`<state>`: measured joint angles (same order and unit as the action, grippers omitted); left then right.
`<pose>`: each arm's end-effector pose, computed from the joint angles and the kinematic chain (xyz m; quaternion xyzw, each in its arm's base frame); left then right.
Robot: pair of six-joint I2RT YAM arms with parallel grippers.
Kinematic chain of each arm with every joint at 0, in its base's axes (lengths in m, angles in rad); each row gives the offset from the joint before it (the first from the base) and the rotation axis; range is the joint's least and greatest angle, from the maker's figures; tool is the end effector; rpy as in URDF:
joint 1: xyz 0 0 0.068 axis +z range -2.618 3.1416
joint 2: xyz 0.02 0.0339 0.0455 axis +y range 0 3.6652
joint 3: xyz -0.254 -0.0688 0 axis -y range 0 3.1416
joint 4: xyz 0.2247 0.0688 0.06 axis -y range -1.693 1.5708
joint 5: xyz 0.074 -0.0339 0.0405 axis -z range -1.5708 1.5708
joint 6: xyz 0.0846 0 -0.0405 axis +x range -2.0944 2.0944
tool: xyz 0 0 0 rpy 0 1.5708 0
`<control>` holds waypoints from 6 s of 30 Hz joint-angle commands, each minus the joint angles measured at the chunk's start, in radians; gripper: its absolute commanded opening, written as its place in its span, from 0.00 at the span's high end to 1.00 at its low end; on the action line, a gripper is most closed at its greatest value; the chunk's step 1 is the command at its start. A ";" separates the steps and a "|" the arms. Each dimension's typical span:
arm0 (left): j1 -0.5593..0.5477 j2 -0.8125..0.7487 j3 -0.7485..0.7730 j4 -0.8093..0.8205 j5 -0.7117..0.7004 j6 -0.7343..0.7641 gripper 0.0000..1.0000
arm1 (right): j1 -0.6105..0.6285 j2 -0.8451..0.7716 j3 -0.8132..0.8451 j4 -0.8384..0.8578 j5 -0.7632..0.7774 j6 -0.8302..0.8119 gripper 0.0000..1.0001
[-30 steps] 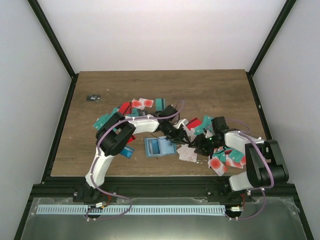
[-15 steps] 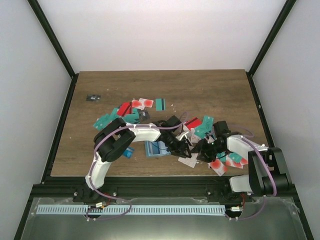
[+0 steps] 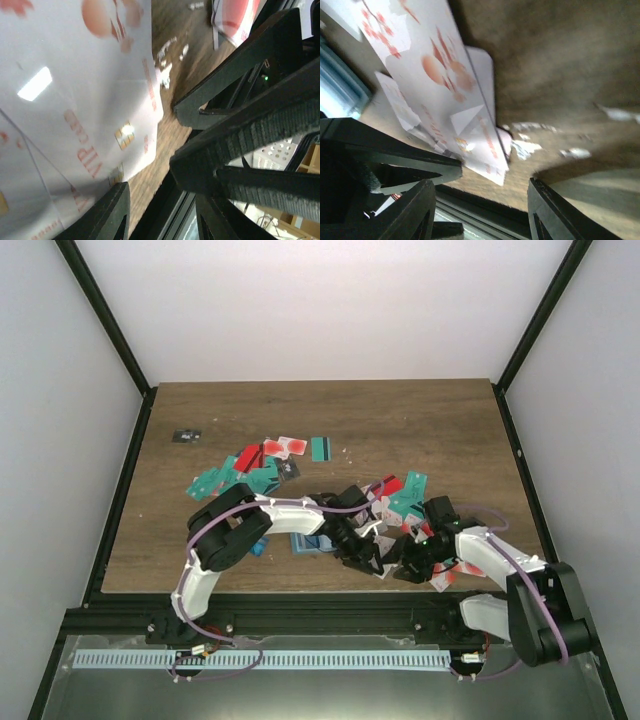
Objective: Put the credit cards into the card holder
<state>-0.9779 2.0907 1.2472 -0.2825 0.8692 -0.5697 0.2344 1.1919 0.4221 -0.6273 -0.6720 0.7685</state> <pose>0.1675 -0.3643 0.0899 -0.2703 -0.8475 0.4336 0.1439 0.1370 0.0869 0.0981 -0.2206 -0.9147 -0.3274 0.0861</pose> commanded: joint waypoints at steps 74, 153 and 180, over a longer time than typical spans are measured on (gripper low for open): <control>-0.066 0.158 0.176 -0.142 -0.184 0.245 0.58 | 0.076 -0.276 -0.187 -0.003 0.174 0.302 0.56; 0.662 -0.930 -0.132 0.362 0.152 -0.291 0.09 | 0.074 -0.245 0.516 0.717 -0.303 0.139 0.99; 0.444 -0.821 -0.143 0.646 0.100 -0.424 0.43 | 0.119 -0.213 0.470 0.919 -0.474 0.316 0.99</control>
<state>-0.5156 1.2533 1.1027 0.2916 0.9844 -0.9741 0.3393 0.9836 0.8825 0.2642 -1.1233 1.0786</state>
